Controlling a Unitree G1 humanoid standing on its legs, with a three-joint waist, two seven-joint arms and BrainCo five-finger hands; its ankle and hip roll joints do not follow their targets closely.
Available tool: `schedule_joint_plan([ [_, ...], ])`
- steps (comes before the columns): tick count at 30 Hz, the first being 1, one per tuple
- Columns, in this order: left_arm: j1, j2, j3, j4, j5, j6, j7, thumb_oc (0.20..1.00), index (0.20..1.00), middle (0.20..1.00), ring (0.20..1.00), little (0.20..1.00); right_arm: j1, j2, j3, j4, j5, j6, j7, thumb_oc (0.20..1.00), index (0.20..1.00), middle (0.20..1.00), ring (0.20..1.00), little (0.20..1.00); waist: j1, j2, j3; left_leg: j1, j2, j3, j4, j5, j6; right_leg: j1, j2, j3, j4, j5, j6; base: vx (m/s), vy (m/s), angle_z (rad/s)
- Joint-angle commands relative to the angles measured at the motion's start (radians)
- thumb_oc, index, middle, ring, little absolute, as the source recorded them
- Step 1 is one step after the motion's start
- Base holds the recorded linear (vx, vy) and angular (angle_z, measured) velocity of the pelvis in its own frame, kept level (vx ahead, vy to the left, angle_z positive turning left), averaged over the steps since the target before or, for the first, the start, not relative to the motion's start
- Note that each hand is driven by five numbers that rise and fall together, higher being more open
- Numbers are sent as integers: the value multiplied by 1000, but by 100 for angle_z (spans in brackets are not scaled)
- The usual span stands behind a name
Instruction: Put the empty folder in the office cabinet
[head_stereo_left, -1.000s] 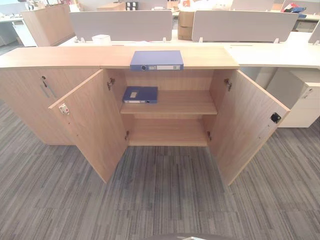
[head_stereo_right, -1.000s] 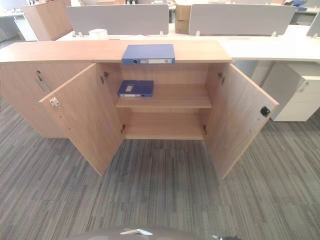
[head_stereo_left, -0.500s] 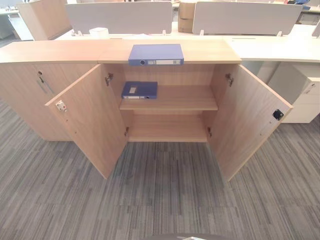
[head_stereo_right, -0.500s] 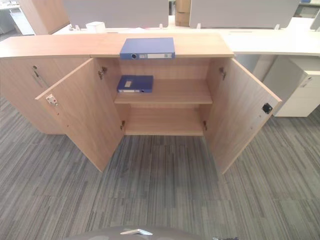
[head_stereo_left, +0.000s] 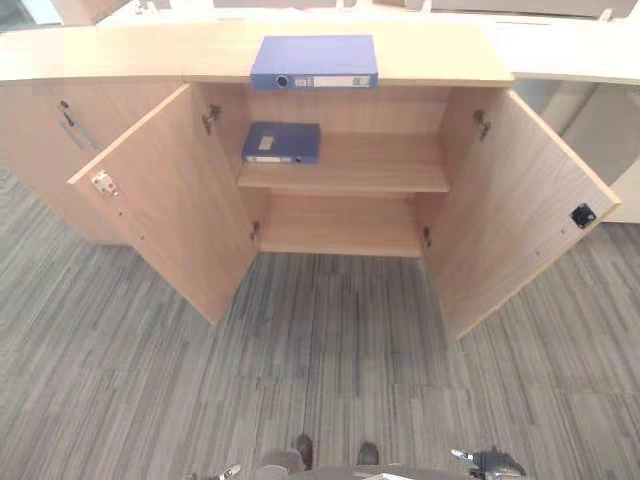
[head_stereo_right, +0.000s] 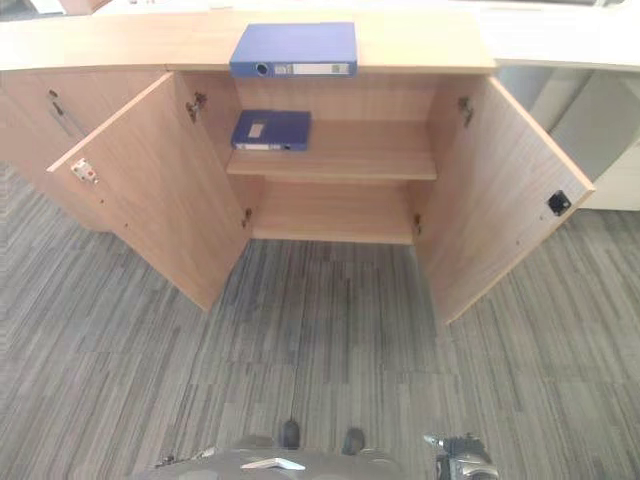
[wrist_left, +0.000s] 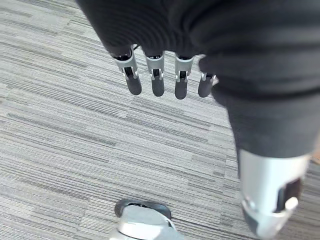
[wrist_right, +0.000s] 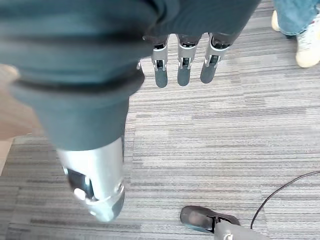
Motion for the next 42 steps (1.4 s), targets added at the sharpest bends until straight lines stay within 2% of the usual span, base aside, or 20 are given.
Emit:
schedule_joint_plan([
  [1, 10, 18, 2, 53, 4, -1, 22, 1000, 1000, 1000, 1000, 1000, 8, -50, 15, -1, 31, -5, -16, 1000, 1000, 1000, 1000, 1000, -9, 17, -32, -52, 61, 17, -104, 48, 13, 77, -38, -60, 13, -102, 133, 313, 96, -10],
  [4, 16, 15, -3, 70, 6, -2, 26, 1000, 1000, 1000, 1000, 1000, 17, -45, -2, 13, 31, -5, -21, 1000, 1000, 1000, 1000, 1000, 22, 39, -30, -148, 111, 5, -248, 170, -36, 161, -59, -38, 5, -135, 168, 399, 123, 5],
  [8, 26, 13, 9, 89, 32, 4, 23, 1000, 1000, 1000, 1000, 1000, 29, -45, -32, 31, 28, 0, -18, 1000, 1000, 1000, 1000, 1000, 35, 49, -37, -153, 153, 54, -262, 209, -53, 214, -94, -12, 5, -149, 195, 457, 234, -27],
  [9, 46, 12, 22, 112, 55, 11, 21, 1000, 1000, 1000, 1000, 1000, 52, -39, -55, 49, 11, 7, -2, 1000, 1000, 1000, 1000, 1000, 50, 56, -68, -131, 128, 49, -260, 227, -41, 246, -143, -12, 34, -151, 227, 541, 343, -59],
  [11, 48, 19, 29, 127, 75, 16, 20, 1000, 1000, 1000, 1000, 1000, 65, -35, -72, 60, 1, 8, 9, 1000, 1000, 1000, 1000, 1000, 45, 49, -78, -108, 109, 59, -267, 222, -31, 241, -176, -19, 90, -145, 242, 426, 286, -64],
  [12, 46, 22, 32, 132, 82, 16, 18, 1000, 1000, 1000, 1000, 1000, 70, -35, -93, 65, 11, 10, 13, 1000, 1000, 1000, 1000, 1000, 40, 44, -86, -81, 85, 81, -272, 209, -12, 215, -214, -14, 168, -108, 254, 399, 392, -55],
  [13, 43, 24, 37, 135, 76, 17, 17, 1000, 1000, 1000, 1000, 1000, 65, -44, -111, 63, 26, 12, 13, 1000, 1000, 1000, 1000, 1000, 32, 45, -77, -37, 49, 104, -278, 178, 18, 133, -279, 2, 313, 3, 267, 308, 580, -56],
  [14, 29, 26, 29, 114, 56, 14, 20, 1000, 1000, 1000, 1000, 1000, 52, -59, -127, 42, 56, 10, 0, 1000, 1000, 1000, 1000, 1000, 5, 66, -34, 17, 11, 102, -278, 139, 58, -7, -332, 27, 535, 157, 221, 151, 460, -53],
  [15, 29, 26, 28, 115, 56, 14, 20, 1000, 1000, 1000, 1000, 1000, 52, -59, -127, 42, 56, 10, 0, 1000, 1000, 1000, 1000, 1000, 6, 66, -34, 17, 12, 103, -278, 139, 58, -8, -332, 28, 535, 158, 221, 115, 422, -53],
  [17, 14, 35, 9, 82, 35, 8, 20, 1000, 1000, 1000, 1000, 1000, 39, -60, -127, 29, 78, 3, -12, 1000, 1000, 1000, 1000, 1000, -25, 85, -2, 49, -10, 88, -278, 103, 72, -94, -383, -25, 620, 191, 195, 170, 227, 6],
  [19, -1, 47, 1, 43, -1, -7, 30, 1000, 1000, 1000, 1000, 1000, 27, -59, -133, 13, 118, -6, -27, 1000, 1000, 1000, 1000, 1000, -66, 117, 34, 77, 7, 61, -278, 90, 67, -197, -332, -38, 525, 98, 172, 207, 20, 38],
  [21, -10, 49, -4, 34, -3, -11, 33, 1000, 1000, 1000, 1000, 1000, 20, -57, -136, 12, 132, -9, -31, 1000, 1000, 1000, 1000, 1000, -78, 122, 44, 81, 16, 54, -278, 89, 60, -204, -303, -49, 451, 82, 172, 151, -113, 25],
  [22, -19, 53, -8, 33, -5, -14, 36, 1000, 1000, 1000, 1000, 1000, 10, -55, -143, 16, 155, -12, -37, 1000, 1000, 1000, 1000, 1000, -100, 109, 57, 102, 12, 43, -278, 66, 45, -218, -242, -61, 243, 75, 189, 148, -113, 64],
  [23, -20, 53, -8, 33, -5, -14, 36, 1000, 1000, 1000, 1000, 1000, 10, -54, -143, 16, 155, -12, -37, 1000, 1000, 1000, 1000, 1000, -102, 111, 56, 100, 14, 41, -278, 68, 45, -214, -240, -64, 232, 83, 189, 231, -191, 64],
  [25, -22, 61, 2, 50, 34, -11, 47, 1000, 1000, 1000, 1000, 1000, 34, -46, -157, 27, 174, -15, -38, 1000, 1000, 1000, 1000, 1000, -118, 66, 48, 121, 4, 29, -278, 39, 37, -166, -181, -33, 61, 106, 213, 233, -168, 52],
  [26, -22, 53, 2, 53, 34, -10, 48, 1000, 1000, 1000, 1000, 1000, 34, -43, -158, 33, 177, -13, -35, 1000, 1000, 1000, 1000, 1000, -116, 63, 39, 117, 11, 36, -278, 38, 34, -157, -172, -39, 33, 114, 215, 177, -110, 56],
  [30, -3, 29, 3, 60, 15, -18, 44, 1000, 1000, 1000, 1000, 1000, 36, -45, -155, 39, 183, -19, -47, 1000, 1000, 1000, 1000, 1000, -115, 75, -3, 99, 48, 42, -278, 49, 17, -167, -129, -47, 5, 101, 206, 114, -111, 7],
  [35, 3, 25, 12, 54, -7, -23, 53, 1000, 1000, 1000, 1000, 1000, 44, -49, -154, 34, 197, -30, -57, 1000, 1000, 1000, 1000, 1000, -117, 73, -6, 111, 76, 47, -278, 49, 1, -151, -106, -34, 5, 77, 194, 96, -82, -14],
  [40, -27, 36, 3, -120, -94, -71, 100, 1000, 1000, 1000, 1000, 1000, 41, -37, -126, -7, 221, -57, -73, 1000, 1000, 1000, 1000, 1000, -119, 63, 16, 93, 96, 40, -278, 56, -13, -165, -88, -30, 5, 68, 187, 6, -86, -5],
  [42, -27, 61, -24, -345, -122, -108, 124, 1000, 1000, 1000, 1000, 1000, 45, -30, -111, -57, 238, -71, -84, 1000, 1000, 1000, 1000, 1000, -118, 57, 33, 69, 103, 33, -278, 66, -19, -180, -80, -32, 5, 68, 185, -42, -63, 0],
])
